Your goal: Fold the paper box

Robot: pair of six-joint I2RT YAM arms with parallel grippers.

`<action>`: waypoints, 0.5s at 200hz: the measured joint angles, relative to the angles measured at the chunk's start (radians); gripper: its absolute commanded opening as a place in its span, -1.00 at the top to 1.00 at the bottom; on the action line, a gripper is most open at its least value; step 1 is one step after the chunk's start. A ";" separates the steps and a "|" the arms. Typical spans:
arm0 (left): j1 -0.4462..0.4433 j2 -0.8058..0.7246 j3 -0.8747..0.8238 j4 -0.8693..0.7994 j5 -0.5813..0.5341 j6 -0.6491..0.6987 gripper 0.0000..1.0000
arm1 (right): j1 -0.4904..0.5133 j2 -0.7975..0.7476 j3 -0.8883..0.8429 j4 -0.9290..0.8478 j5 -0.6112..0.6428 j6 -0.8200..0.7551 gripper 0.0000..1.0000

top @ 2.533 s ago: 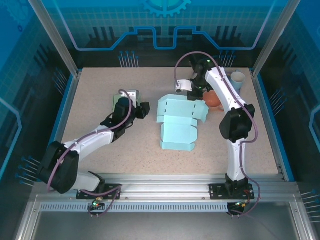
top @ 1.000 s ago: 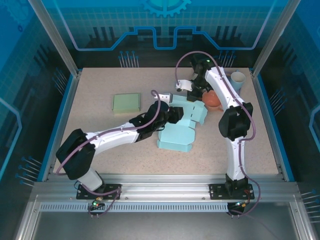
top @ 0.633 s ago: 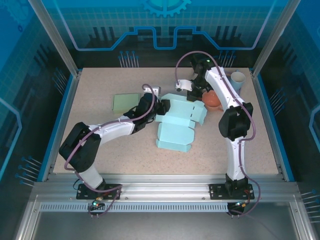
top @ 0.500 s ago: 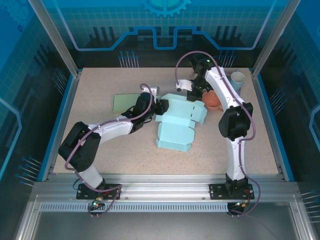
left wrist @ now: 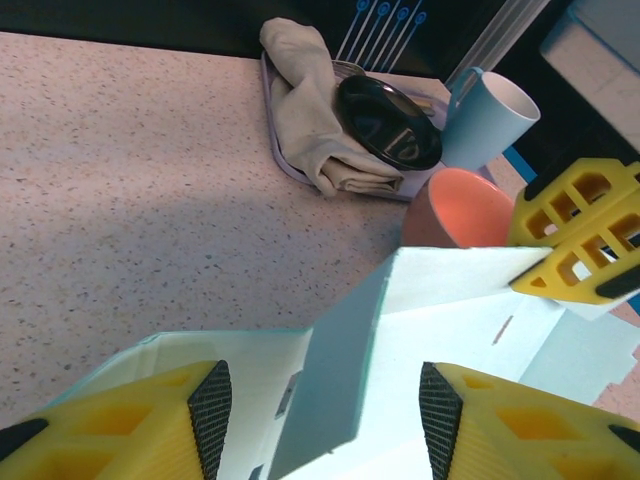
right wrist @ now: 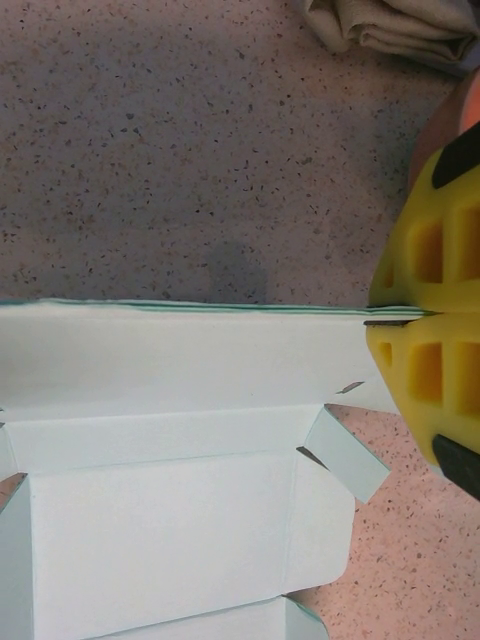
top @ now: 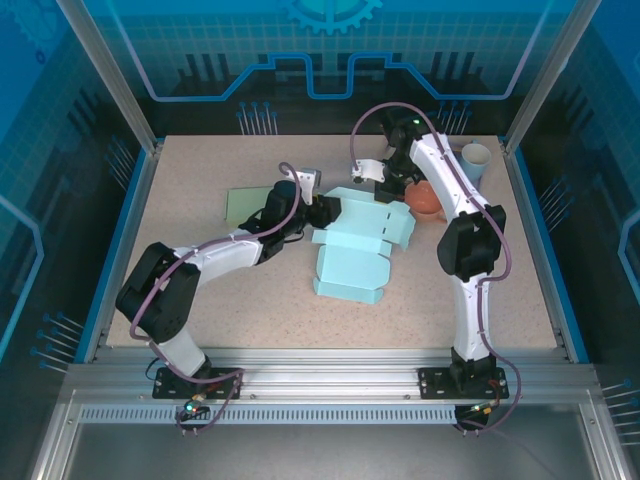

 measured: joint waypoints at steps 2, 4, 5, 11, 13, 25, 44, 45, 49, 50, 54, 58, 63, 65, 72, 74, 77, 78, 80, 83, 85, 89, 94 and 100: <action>0.000 0.000 0.000 0.000 0.003 0.000 -0.10 | 0.000 0.000 0.000 0.000 0.000 0.000 1.00; -0.002 0.000 0.000 0.000 0.004 0.000 -0.10 | 0.000 0.001 0.000 0.000 0.000 0.000 1.00; -0.002 0.000 0.000 0.000 0.005 0.000 -0.10 | 0.000 0.001 0.000 0.000 0.000 0.000 1.00; -0.006 0.000 0.000 0.000 0.010 0.000 -0.10 | 0.000 0.002 0.000 0.000 0.000 0.000 1.00; -0.007 0.000 0.000 0.000 0.012 0.000 -0.11 | 0.000 0.003 0.000 0.000 0.000 0.000 1.00; -0.021 -0.001 0.000 0.000 0.022 0.000 -0.11 | 0.000 0.007 0.000 0.000 0.000 0.000 1.00; -0.053 -0.005 0.002 -0.008 0.029 0.007 -0.11 | 0.000 0.011 0.000 0.000 0.000 0.000 1.00; -0.054 -0.005 0.002 -0.009 0.029 0.007 -0.11 | 0.000 0.011 0.000 0.000 0.000 0.000 1.00; -0.059 -0.005 0.004 -0.011 0.031 0.008 -0.11 | 0.000 0.011 0.000 0.000 0.000 0.000 1.00; -0.061 -0.005 0.006 -0.013 0.032 0.008 -0.11 | 0.000 0.011 0.000 0.000 0.000 0.000 1.00; -0.066 -0.005 0.008 -0.016 0.033 0.008 -0.11 | 0.000 0.011 0.000 0.000 0.000 0.000 1.00; -0.071 -0.005 0.011 -0.017 0.037 0.008 -0.10 | 0.000 0.011 0.000 0.000 0.000 0.000 1.00; -0.076 -0.005 0.016 -0.023 0.039 0.009 -0.10 | 0.000 0.011 0.000 0.000 0.000 0.000 1.00; -0.078 -0.005 0.018 -0.023 0.040 0.009 -0.11 | 0.000 0.011 0.000 0.000 0.000 0.000 1.00; -0.085 -0.005 0.026 -0.028 0.042 0.013 -0.10 | 0.000 0.011 0.000 0.000 0.000 0.000 1.00; -0.087 -0.005 0.028 -0.030 0.044 0.016 -0.10 | 0.000 0.011 0.000 0.000 0.000 0.000 1.00; -0.089 -0.005 0.032 -0.031 0.045 0.016 -0.10 | 0.000 0.011 0.000 0.000 0.000 0.000 1.00; -0.090 -0.005 0.033 -0.032 0.046 0.016 -0.10 | 0.000 0.011 0.000 0.000 0.000 0.000 1.00; -0.091 -0.005 0.036 -0.034 0.047 0.018 -0.11 | 0.000 0.011 0.000 0.000 0.000 0.000 1.00; -0.093 -0.005 0.040 -0.035 0.047 0.020 -0.10 | 0.000 0.011 0.000 0.000 0.000 0.000 1.00; -0.094 -0.005 0.044 -0.037 0.048 0.021 -0.10 | 0.000 0.011 0.000 0.000 0.000 0.001 1.00; -0.097 -0.005 0.049 -0.039 0.048 0.023 -0.10 | -0.001 0.011 0.000 0.000 0.000 0.001 1.00; -0.100 -0.004 0.057 -0.043 0.048 0.024 -0.10 | -0.001 0.011 0.000 0.000 0.000 0.001 1.00; -0.103 -0.002 0.066 -0.045 0.048 0.026 -0.10 | -0.001 0.011 0.000 0.000 0.000 0.003 1.00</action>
